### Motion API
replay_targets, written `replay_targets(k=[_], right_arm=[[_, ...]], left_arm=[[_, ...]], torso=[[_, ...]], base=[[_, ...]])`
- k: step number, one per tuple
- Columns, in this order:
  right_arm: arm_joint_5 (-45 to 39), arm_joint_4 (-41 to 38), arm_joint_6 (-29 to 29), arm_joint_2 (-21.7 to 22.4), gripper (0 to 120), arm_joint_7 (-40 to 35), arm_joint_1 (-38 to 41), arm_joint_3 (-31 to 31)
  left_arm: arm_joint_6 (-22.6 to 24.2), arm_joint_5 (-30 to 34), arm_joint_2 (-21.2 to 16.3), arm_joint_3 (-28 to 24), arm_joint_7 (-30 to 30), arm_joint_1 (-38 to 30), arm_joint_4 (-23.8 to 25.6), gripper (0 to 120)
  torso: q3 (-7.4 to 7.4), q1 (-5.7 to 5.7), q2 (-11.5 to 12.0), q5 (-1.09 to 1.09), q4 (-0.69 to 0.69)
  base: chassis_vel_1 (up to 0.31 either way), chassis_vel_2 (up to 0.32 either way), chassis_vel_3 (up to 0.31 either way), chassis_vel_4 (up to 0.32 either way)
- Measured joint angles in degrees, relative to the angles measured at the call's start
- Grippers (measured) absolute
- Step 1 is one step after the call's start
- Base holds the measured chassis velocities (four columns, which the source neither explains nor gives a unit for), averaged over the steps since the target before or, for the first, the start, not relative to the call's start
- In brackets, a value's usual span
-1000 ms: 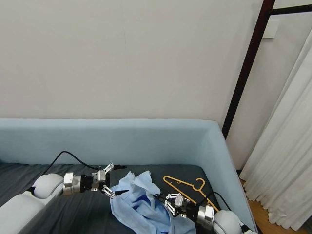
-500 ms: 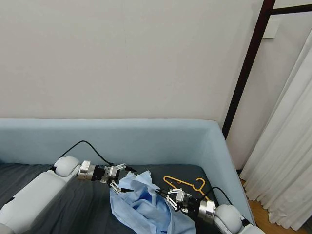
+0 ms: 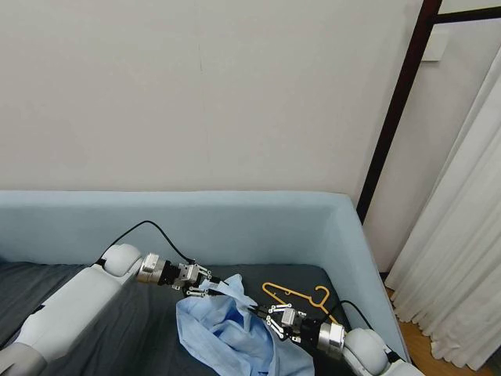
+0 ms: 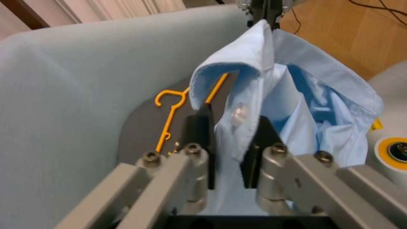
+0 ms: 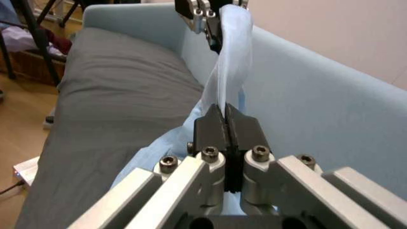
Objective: Pick up the clothes from the sofa and hang them on the clothes hanger.
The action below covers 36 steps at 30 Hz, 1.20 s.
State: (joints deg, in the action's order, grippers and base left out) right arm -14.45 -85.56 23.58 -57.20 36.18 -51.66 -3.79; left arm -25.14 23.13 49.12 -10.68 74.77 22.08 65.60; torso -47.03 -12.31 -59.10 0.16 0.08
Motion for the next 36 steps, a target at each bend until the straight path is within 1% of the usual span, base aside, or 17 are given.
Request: replay_targets(k=[2, 3, 8, 12, 16, 17, 21, 22, 23, 26, 27, 28, 29, 30, 31, 32, 36], right_arm=[[0.0, 0.2, -0.1, 0.0, 0, 0.0, 0.0, 0.1], [0.1, 0.4, -0.1, 0.0, 0, -0.1, 0.0, 0.1], [-0.1, 0.7, -0.2, -0.1, 0, -1.2, 0.0, 0.2], [-3.3, 0.2, -0.5, -0.1, 0, -5.4, -0.7, -0.9], [-14.4, -2.9, -1.8, 0.7, 15, -9.0, -3.5, -1.8], [-14.4, -2.9, -1.8, 0.7, 15, -9.0, -3.5, -1.8], [-24.4, -9.5, -3.6, 2.4, 33, -19.1, -7.2, -2.6], [-24.4, -9.5, -3.6, 2.4, 33, -19.1, -7.2, -2.6], [-25.9, -11.3, -4.0, 2.6, 39, -22.9, -8.2, -2.5], [-25.5, -17.1, -9.2, 3.2, 52, -37.4, -11.0, -2.8], [-25.5, -17.1, -9.2, 3.2, 52, -37.4, -11.0, -2.8], [-24.4, -19.3, -12.5, 3.8, 55, -42.7, -12.3, -3.4], [-23.4, -20.8, -15.0, 4.3, 62, -46.1, -13.3, -3.9], [-22.0, -22.4, -18.2, 5.0, 66, -49.2, -14.5, -4.6], [-21.1, -23.5, -20.5, 5.5, 69, -51.2, -15.6, -5.2], [-21.1, -23.5, -20.5, 5.5, 69, -51.2, -15.6, -5.2], [-21.5, -27.7, -29.1, 6.5, 88, -58.2, -20.2, -7.9]], left_arm=[[0.0, 0.0, 0.0, 0.1, 0.2, 0.0, 0.1, 5], [0.0, 0.0, 0.0, 0.2, 0.4, 0.1, 0.2, 0], [0.2, 0.0, 0.0, 0.6, 1.1, 0.8, 0.6, 0], [1.2, 0.9, 0.1, 0.9, 1.7, 1.1, 0.7, 0], [2.8, 2.3, 0.7, 1.4, 1.8, 1.2, 0.0, 0], [2.8, 2.3, 0.7, 1.4, 1.8, 1.2, 0.0, 0], [3.6, 2.4, 1.8, 2.6, 2.4, 1.6, -1.1, 0], [3.6, 2.4, 1.8, 2.6, 2.4, 1.6, -1.1, 0], [3.7, 2.2, 2.2, 3.0, 2.5, 1.7, -1.6, 0], [3.7, 1.9, 2.9, 3.7, 2.7, 1.7, -2.8, 0], [3.7, 1.9, 2.9, 3.7, 2.7, 1.7, -2.8, 0], [3.8, 1.8, 3.1, 4.0, 2.9, 1.7, -3.2, 0], [3.8, 1.8, 3.3, 4.2, 3.0, 1.7, -3.5, 0], [3.9, 1.7, 3.5, 4.5, 3.1, 1.6, -3.9, 0], [3.9, 1.7, 3.6, 4.7, 3.2, 1.4, -4.1, 0], [3.9, 1.7, 3.6, 4.7, 3.2, 1.4, -4.1, 0], [4.2, 1.7, 4.3, 5.0, 3.3, 0.4, -4.7, 0]], torso=[[0.0, 0.0, 0.0, -0.01, 0.0], [0.0, 0.0, 0.0, 0.0, 0.0], [0.0, 0.0, 0.0, -0.01, 0.0], [0.0, 0.0, 0.0, -0.01, 0.0], [0.0, 0.0, 0.0, -0.01, 0.0], [0.0, 0.0, 0.0, -0.01, 0.0], [0.01, 0.0, 0.0, -0.01, 0.01], [0.01, 0.0, 0.0, -0.01, 0.01], [0.0, 0.0, 0.0, -0.01, 0.01], [0.01, 0.0, 0.0, -0.01, 0.0], [0.01, 0.0, 0.0, -0.01, 0.0], [0.0, 0.0, 0.0, 0.0, 0.0], [0.01, 0.0, 0.0, -0.01, 0.0], [0.01, 0.0, 0.0, -0.01, 0.0], [0.01, 0.0, 0.0, -0.01, 0.0], [0.01, 0.0, 0.0, -0.01, 0.0], [0.01, 0.0, 0.0, -0.01, 0.02]], base=[[0.0, 0.0, 0.0, 0.0], [0.0, 0.0, 0.0, 0.0], [0.0, 0.0, 0.0, 0.0], [0.0, 0.0, 0.0, 0.0], [0.0, 0.0, 0.0, 0.0], [0.0, 0.0, 0.0, 0.0], [0.0, 0.0, 0.0, 0.0], [0.0, 0.0, 0.0, 0.0], [0.0, 0.0, 0.0, 0.0], [0.0, 0.0, 0.0, 0.0], [0.0, 0.0, 0.0, 0.0], [0.0, 0.0, 0.0, 0.0], [0.0, 0.0, 0.0, 0.0], [0.0, 0.0, 0.0, 0.0], [0.0, 0.0, 0.0, 0.0], [0.0, 0.0, 0.0, 0.0], [0.0, 0.0, 0.0, 0.0]])
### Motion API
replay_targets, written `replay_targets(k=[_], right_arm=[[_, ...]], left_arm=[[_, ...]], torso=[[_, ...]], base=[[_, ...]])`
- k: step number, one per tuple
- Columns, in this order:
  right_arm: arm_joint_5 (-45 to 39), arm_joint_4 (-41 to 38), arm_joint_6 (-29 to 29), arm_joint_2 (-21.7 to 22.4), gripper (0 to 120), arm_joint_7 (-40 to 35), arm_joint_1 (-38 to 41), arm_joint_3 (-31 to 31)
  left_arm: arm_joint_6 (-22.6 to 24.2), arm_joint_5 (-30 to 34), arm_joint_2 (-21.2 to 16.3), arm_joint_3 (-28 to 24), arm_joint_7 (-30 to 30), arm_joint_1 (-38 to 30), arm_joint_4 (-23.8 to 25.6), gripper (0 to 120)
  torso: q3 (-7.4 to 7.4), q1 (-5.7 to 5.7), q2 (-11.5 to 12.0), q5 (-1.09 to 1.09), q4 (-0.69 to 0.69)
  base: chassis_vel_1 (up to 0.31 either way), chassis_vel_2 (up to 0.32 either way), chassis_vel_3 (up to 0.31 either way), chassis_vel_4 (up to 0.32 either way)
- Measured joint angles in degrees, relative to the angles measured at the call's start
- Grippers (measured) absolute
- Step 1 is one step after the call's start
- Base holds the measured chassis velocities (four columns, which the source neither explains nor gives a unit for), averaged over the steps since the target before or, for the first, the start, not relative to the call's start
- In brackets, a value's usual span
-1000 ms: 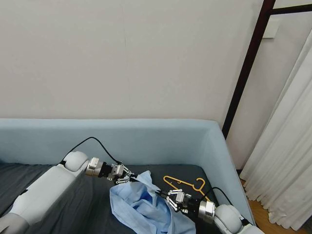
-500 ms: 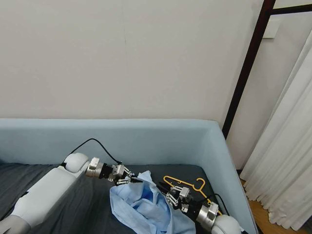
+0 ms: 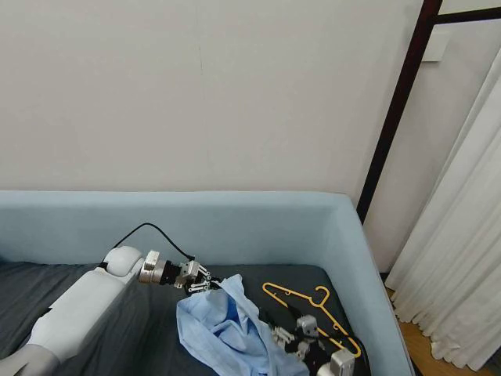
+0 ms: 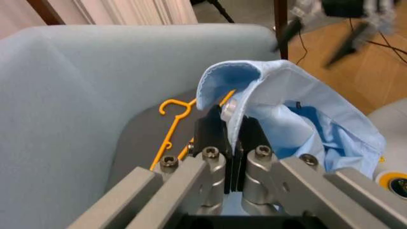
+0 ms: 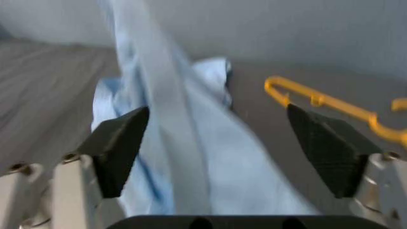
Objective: Pick up the clothes from the sofa and hang them on the clothes hanger.
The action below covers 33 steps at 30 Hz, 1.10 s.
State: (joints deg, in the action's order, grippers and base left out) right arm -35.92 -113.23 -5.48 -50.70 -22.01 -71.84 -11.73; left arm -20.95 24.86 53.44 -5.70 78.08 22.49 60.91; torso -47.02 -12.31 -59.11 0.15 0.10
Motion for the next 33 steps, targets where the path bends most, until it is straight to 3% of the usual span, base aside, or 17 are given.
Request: replay_targets(k=[5, 19, 23, 33], right_arm=[[-2.2, -0.9, -4.9, -1.0, 100, -3.9, -1.4, -1.9], [-9.5, 2.7, -9.3, -5.8, 99, -8.9, -2.8, -5.4], [-11.6, 4.2, -9.6, -6.9, 90, -9.3, -2.6, -5.7], [-17.2, 7.8, -11.8, -8.8, 48, -9.5, -0.1, -4.4]], left_arm=[[0.3, 0.0, 0.1, 0.0, 0.1, -0.7, -0.1, 0], [0.6, 0.4, -1.2, 0.6, 0.2, -1.0, 0.6, 0], [0.6, 0.4, -1.3, 0.7, 0.2, -1.0, 0.6, 0], [0.6, 0.5, -1.4, 1.0, 0.1, -1.0, 1.0, 0]], torso=[[0.0, 0.0, 0.0, 0.0, -0.02], [0.0, 0.0, 0.0, -0.01, -0.02], [0.0, 0.0, 0.0, -0.01, -0.02], [-0.02, 0.0, 0.0, 0.0, -0.02]], base=[[0.0, 0.0, 0.0, 0.0], [0.0, 0.0, 0.0, 0.0], [0.0, 0.0, 0.0, 0.0], [0.0, 0.0, 0.0, 0.0]])
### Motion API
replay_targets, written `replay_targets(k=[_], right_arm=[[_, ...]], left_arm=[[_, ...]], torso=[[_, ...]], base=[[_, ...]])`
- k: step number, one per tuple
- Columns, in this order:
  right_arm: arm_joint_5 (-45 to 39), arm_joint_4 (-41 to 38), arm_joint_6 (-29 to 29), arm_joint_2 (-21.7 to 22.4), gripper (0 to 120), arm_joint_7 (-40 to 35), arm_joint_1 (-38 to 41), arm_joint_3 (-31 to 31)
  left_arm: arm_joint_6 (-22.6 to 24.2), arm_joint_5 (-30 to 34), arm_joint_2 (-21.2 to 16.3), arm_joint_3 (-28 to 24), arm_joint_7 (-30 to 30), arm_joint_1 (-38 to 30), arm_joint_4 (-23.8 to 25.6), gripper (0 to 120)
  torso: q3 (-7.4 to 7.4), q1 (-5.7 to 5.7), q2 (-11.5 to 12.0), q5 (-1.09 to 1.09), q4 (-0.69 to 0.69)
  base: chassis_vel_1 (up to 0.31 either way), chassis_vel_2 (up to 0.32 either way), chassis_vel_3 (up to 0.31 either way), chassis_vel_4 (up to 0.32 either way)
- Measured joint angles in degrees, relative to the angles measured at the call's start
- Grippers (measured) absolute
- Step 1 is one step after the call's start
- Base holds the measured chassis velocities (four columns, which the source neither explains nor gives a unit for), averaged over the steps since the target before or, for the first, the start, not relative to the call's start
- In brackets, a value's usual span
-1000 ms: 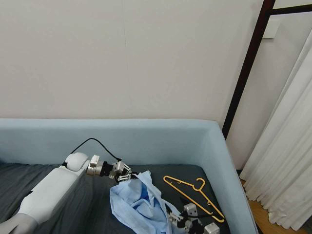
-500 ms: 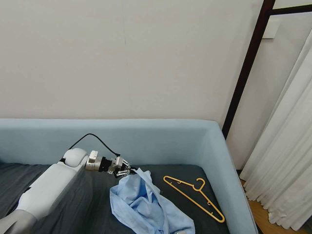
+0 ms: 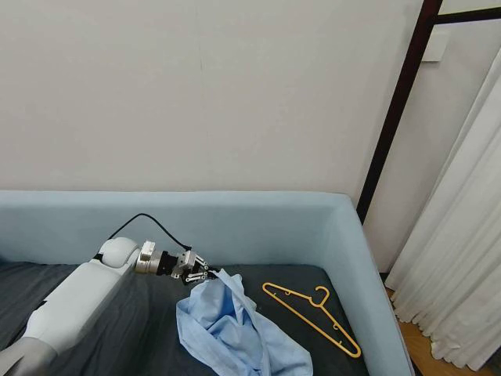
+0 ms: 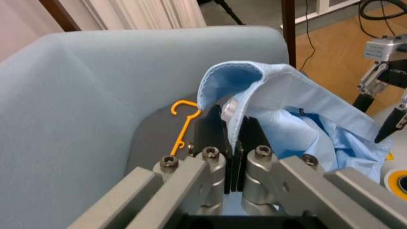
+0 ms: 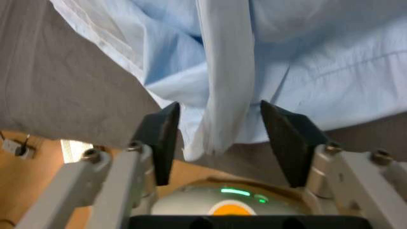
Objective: Pick up the clothes from the sofa and hang them on the clothes hanger.
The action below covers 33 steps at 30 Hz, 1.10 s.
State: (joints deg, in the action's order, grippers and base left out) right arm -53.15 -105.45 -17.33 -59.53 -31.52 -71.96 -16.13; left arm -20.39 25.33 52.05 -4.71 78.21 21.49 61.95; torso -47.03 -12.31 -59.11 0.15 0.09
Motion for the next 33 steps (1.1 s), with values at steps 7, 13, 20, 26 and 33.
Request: replay_targets(k=[7, 13, 20, 26, 33], right_arm=[[-0.8, -1.1, -2.5, 0.5, 28, 0.2, -0.5, 0.1], [0.2, -1.3, -2.7, 0.7, 5, 1.4, -0.9, 0.3], [5.0, -1.7, 0.7, 1.4, 0, 3.0, -1.1, 1.6], [12.4, -9.8, 5.6, 6.2, 0, 10.7, -0.1, 12.4], [9.8, -18.0, 8.6, 13.0, 0, 21.2, 3.0, 24.3]], left_arm=[[0.0, 0.0, -0.3, 0.3, -0.1, 0.0, 0.1, 0], [-0.1, 0.0, -0.3, 0.6, -0.2, 0.2, 0.2, 0], [-0.1, 0.8, -0.1, 1.8, -0.4, 0.3, 0.3, 0], [1.2, 11.1, -1.8, 5.7, -6.5, -0.3, 2.1, 0], [0.4, 22.7, -4.9, 9.7, -17.8, 4.1, 7.0, 0]], torso=[[0.0, 0.0, 0.0, 0.0, 0.0], [0.0, 0.0, 0.0, 0.0, 0.0], [0.0, 0.0, 0.0, 0.0, 0.0], [0.0, 0.0, 0.0, 0.02, 0.02], [0.0, 0.0, 0.0, -0.01, -0.02]], base=[[0.0, 0.0, 0.0, 0.0], [0.0, 0.0, 0.0, 0.0], [0.0, 0.0, 0.0, 0.0], [0.0, 0.0, 0.0, 0.0], [0.0, 0.0, 0.0, 0.0]])
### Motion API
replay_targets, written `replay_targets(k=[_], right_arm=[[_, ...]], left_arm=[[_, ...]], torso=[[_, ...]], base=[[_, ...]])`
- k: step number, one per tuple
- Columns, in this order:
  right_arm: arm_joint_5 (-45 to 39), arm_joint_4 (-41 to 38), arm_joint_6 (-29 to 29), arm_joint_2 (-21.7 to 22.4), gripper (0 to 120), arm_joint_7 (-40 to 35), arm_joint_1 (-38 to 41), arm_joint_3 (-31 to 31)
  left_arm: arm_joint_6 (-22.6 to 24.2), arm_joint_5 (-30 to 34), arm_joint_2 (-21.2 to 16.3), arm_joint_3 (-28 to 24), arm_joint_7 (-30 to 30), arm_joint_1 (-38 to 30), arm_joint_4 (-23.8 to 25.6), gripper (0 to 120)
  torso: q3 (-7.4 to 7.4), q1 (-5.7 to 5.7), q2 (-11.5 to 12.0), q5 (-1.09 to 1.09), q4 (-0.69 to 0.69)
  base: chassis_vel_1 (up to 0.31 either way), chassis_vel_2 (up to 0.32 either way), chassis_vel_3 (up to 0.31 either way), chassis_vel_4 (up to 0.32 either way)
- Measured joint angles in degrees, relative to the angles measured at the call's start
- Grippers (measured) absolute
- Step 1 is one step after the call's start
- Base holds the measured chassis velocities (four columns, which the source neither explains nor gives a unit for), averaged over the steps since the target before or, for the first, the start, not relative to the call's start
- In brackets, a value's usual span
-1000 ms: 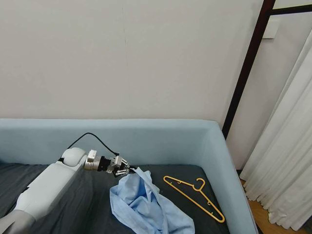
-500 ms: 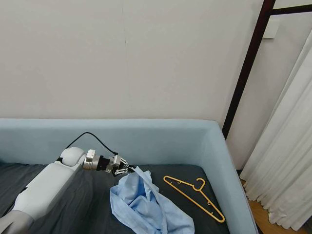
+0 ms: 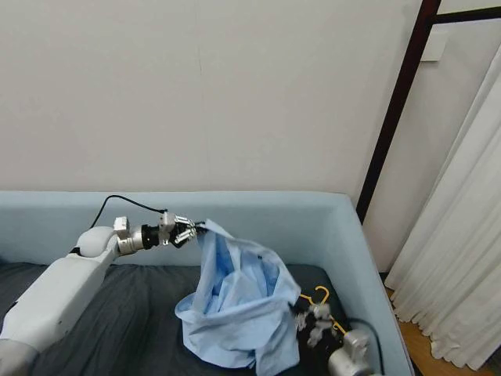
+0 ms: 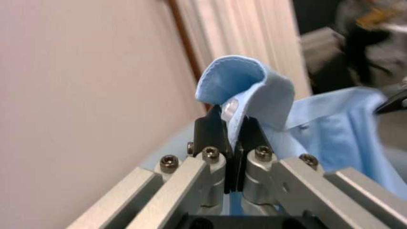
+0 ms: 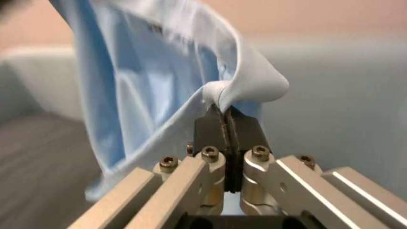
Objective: Pick up the clothes from the sofa and hang them on the clothes hanger.
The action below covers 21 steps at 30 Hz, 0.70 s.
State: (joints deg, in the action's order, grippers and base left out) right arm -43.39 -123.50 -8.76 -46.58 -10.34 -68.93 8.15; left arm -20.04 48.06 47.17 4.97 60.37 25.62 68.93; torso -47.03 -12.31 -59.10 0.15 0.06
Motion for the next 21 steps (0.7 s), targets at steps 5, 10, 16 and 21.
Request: replay_targets(k=[5, 10, 16, 21], right_arm=[[-5.9, -5.8, 6.0, 6.2, 0, 9.5, 3.1, 8.4], [-15.0, -10.0, 8.7, 11.0, 0, 11.6, 8.3, 11.6], [-26.6, -11.3, 9.3, 19.3, 0, 13.6, 18.5, 13.6], [-34.7, -12.5, 8.2, 24.4, 0, 13.5, 22.8, 19.3]], left_arm=[[-2.3, 6.0, -2.6, 2.4, -10.3, 3.5, 6.7, 0], [-2.6, 8.0, -6.7, 3.2, -19.7, 4.6, 15.9, 0], [0.8, 12.2, -14.8, 2.9, -29.1, -1.4, 25.2, 0], [2.2, 16.5, -21.2, 3.5, -33.3, -4.6, 30.9, 0]], torso=[[0.0, 0.0, 0.0, 0.0, 0.04], [0.0, 0.0, 0.0, 0.01, 0.02], [0.0, 0.0, 0.0, 0.03, 0.03], [0.0, 0.0, 0.0, 0.01, 0.02]], base=[[0.0, 0.0, 0.0, 0.0], [0.0, 0.0, 0.0, 0.0], [0.0, 0.0, 0.0, 0.0], [0.0, 0.0, 0.0, 0.0]])
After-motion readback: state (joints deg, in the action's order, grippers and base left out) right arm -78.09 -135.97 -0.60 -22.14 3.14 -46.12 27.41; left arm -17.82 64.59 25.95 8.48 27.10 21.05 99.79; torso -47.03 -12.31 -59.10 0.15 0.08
